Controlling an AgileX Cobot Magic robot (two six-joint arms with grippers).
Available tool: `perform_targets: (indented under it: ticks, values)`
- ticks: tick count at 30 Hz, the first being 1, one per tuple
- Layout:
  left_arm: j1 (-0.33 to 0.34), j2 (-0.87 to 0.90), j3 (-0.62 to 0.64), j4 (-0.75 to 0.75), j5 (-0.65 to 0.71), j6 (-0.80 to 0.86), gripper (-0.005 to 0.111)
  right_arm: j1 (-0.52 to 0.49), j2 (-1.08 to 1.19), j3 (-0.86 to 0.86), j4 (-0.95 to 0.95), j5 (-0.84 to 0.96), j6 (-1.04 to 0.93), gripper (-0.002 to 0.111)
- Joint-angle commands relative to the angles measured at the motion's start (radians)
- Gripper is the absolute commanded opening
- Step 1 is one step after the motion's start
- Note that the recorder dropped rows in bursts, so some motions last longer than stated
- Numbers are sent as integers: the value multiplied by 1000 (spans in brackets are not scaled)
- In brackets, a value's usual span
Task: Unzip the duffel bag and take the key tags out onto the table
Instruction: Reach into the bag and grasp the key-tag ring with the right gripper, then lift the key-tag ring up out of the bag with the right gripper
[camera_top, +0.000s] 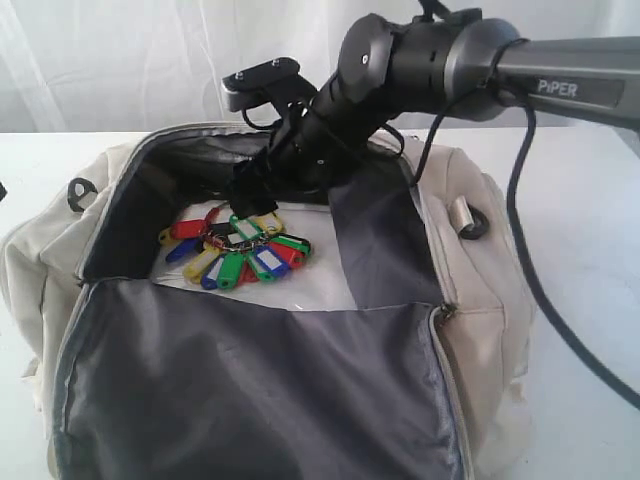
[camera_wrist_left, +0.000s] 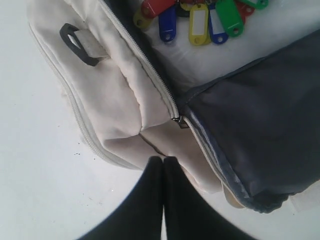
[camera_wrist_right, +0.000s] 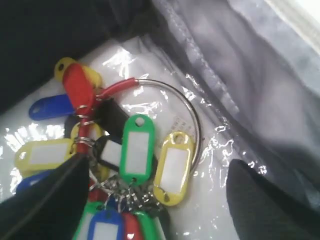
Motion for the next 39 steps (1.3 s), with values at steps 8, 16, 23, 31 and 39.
perform_targets:
  ticks: [8,16,23,31,39]
  values:
    - [2,-9,5,-17,10,-10,0,3,80,-8,16,-18,10,71]
    - [2,-9,5,-41,10,-3,0,45,84,-8,42,-66,8,63]
    - [2,-9,5,-41,10,-3,0,60,112,-9,32,-58,35,52]
    - [2,-9,5,-43,10,-3,0,60,115,-9,36,-62,63,29]
    - [2,-9,5,-43,11,-3,0,60,78,-74,9,-62,71,0]
